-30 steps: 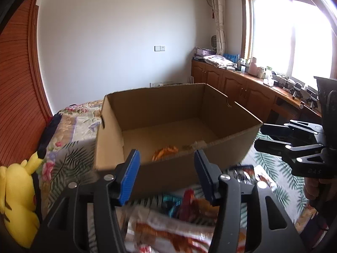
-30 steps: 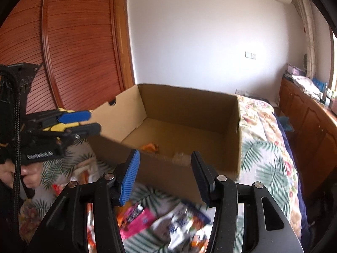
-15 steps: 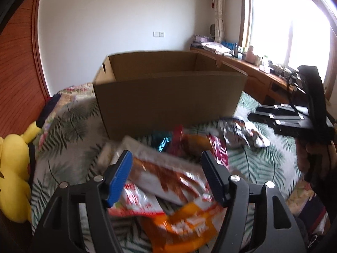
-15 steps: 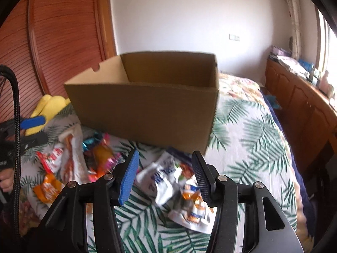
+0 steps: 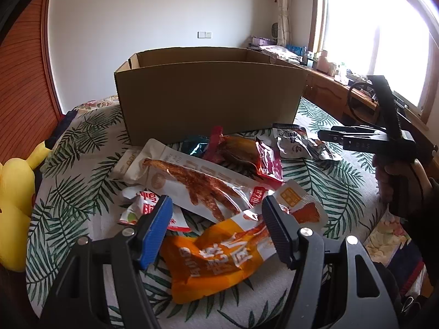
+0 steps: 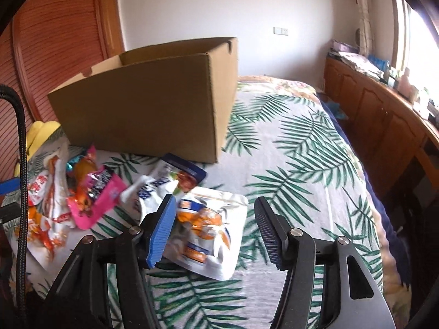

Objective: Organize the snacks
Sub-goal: 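Move both tools back over the snack pile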

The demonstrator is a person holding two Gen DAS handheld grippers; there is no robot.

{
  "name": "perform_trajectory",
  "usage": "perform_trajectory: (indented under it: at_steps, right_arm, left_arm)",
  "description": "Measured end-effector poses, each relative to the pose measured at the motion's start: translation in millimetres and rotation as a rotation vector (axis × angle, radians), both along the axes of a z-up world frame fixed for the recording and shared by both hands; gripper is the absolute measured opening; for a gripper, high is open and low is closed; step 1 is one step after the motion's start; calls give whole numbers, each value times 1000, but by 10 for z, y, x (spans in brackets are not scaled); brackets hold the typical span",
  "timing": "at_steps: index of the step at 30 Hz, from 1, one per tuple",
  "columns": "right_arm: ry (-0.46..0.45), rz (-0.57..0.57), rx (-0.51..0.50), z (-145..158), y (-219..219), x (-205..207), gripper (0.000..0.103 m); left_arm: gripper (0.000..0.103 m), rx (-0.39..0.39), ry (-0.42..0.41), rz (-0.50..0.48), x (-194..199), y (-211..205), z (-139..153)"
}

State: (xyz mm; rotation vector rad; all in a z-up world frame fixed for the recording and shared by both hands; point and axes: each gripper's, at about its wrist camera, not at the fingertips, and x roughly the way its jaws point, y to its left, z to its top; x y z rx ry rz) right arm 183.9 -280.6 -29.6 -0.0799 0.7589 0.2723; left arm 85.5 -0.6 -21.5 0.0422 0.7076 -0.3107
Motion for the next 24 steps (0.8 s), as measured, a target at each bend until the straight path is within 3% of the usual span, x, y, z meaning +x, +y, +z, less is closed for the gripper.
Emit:
perform_trajectory:
  at_steps: [10, 19, 24]
  right_arm:
    - [112, 38, 15, -171, 6, 151, 63]
    - [93, 68, -85, -225, 194, 102, 65]
    - [90, 68, -74, -235, 201, 76, 64]
  left_arm:
    - [68, 22, 18, -19, -137, -35, -54]
    - [68, 37, 22, -38, -229, -51, -58]
    - [68, 73, 32, -78, -304, -86, -81]
